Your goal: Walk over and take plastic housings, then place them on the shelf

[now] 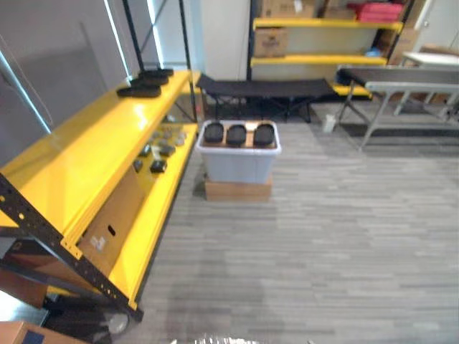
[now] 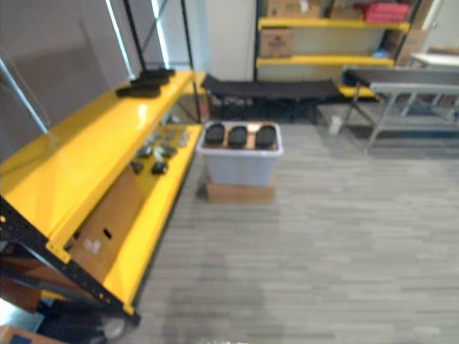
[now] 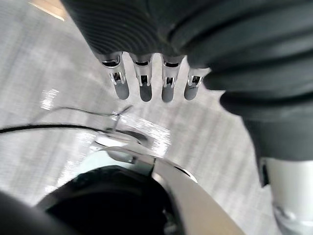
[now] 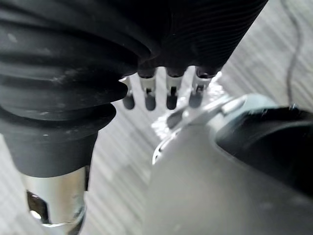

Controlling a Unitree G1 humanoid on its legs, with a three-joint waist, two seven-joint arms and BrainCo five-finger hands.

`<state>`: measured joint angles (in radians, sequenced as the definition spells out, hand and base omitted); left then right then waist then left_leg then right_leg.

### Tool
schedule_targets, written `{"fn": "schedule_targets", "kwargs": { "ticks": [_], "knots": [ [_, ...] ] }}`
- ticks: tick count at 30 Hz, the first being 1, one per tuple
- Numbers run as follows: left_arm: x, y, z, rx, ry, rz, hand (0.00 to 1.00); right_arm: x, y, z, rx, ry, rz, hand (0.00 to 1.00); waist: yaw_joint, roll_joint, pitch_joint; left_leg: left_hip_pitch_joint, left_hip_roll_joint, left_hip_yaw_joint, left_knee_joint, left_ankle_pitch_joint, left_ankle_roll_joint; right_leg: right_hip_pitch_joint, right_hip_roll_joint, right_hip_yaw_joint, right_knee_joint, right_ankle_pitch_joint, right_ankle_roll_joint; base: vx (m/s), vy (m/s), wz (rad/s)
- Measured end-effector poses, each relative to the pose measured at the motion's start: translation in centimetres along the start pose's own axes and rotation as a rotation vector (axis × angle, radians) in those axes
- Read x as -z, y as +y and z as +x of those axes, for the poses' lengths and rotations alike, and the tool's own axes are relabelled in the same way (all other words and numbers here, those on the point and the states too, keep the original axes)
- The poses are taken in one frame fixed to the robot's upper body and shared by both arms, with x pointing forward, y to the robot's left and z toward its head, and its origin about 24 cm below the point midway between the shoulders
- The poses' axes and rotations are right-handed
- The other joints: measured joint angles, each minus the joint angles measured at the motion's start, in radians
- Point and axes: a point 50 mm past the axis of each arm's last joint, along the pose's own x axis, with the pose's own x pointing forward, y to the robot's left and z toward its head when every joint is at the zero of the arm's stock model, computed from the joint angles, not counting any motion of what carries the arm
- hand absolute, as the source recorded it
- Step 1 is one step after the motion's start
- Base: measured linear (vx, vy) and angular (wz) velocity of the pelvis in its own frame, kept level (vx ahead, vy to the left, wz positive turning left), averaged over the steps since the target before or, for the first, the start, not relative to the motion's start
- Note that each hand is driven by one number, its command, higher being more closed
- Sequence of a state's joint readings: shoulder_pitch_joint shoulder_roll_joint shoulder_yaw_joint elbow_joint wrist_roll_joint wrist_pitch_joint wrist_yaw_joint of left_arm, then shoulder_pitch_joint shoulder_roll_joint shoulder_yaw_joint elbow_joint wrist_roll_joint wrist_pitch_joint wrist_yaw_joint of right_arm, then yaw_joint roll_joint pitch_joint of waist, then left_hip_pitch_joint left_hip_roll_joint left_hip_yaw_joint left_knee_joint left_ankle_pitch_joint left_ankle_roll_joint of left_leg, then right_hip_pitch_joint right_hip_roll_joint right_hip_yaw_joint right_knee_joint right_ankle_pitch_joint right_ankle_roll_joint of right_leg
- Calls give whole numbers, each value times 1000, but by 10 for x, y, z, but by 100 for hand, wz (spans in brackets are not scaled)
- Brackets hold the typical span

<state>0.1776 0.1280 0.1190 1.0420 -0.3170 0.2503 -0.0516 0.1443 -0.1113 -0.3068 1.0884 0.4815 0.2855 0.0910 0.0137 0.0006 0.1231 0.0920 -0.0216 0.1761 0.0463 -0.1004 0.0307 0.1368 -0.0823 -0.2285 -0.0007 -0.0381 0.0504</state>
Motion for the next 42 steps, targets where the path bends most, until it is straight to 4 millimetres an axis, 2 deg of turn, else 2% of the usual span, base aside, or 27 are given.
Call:
{"fn": "schedule_targets", "kwargs": {
  "ticks": [2,7,14,22,24,25,27,32,34,36,37,42],
  "knots": [
    [2,2,0,-6,10,-3,0,5,-1,0,5,17,30,0,-3,-6,4,43,-8,-1,-54,42,6,21,-6,-15,-11,22,10,92,35,2],
    [2,3,0,-10,10,-17,0,4,0,1,7,21,35,0,-2,-8,5,100,-18,-3,-119,66,3,56,-5,-22,-25,26,18,149,32,4],
    [-7,4,0,-9,-13,-39,0,2,8,3,-5,11,49,0,-1,-24,28,115,-29,-6,-124,65,1,73,-17,-44,-27,27,26,45,11,5],
    [-7,1,0,-1,-36,-45,0,-2,9,3,-5,-40,27,0,-1,-19,40,114,-36,-1,-133,64,1,57,-28,-41,-9,2,36,-101,8,-4],
    [-4,2,0,-1,-45,-64,0,-5,8,3,-2,-59,-24,0,-1,-13,41,93,-34,3,-115,60,4,40,-27,-32,-9,2,34,-72,22,-6],
    [-8,1,-1,4,-70,-67,0,-8,11,3,-12,-71,-54,0,3,-24,43,58,-30,5,-70,40,6,24,-27,-20,-9,4,37,-25,9,-9],
    [-15,-3,-1,15,-104,-93,0,-17,16,3,-28,-100,-93,0,15,-17,64,9,-21,24,-19,20,10,-7,-25,-15,-8,16,32,-22,2,-18],
    [-46,-16,-2,56,-188,-71,0,-46,42,0,-113,-229,-124,0,27,-20,126,-78,-22,22,10,18,12,-90,-32,-16,16,28,35,24,7,-1],
    [-50,-15,-2,55,-202,-69,0,-54,50,-1,-137,-264,-133,0,29,-30,139,-85,-25,23,15,20,18,-101,-36,-16,32,31,35,130,29,4],
    [-71,-20,-6,69,-281,-48,0,-67,64,-5,-192,-338,-160,0,36,-50,170,-98,-27,23,54,-4,19,-100,-39,-14,45,28,34,182,49,4],
    [-75,-21,-6,72,-292,-44,0,-68,66,-5,-199,-343,-164,0,38,-51,171,-102,-25,22,65,-12,20,-100,-38,-14,48,28,34,125,36,4],
    [-99,-50,-11,142,-383,-9,0,-71,75,-8,-246,-396,-209,0,41,-31,211,-129,-12,-3,177,-84,28,-102,-36,-10,115,20,21,53,67,8]
  ]
}}
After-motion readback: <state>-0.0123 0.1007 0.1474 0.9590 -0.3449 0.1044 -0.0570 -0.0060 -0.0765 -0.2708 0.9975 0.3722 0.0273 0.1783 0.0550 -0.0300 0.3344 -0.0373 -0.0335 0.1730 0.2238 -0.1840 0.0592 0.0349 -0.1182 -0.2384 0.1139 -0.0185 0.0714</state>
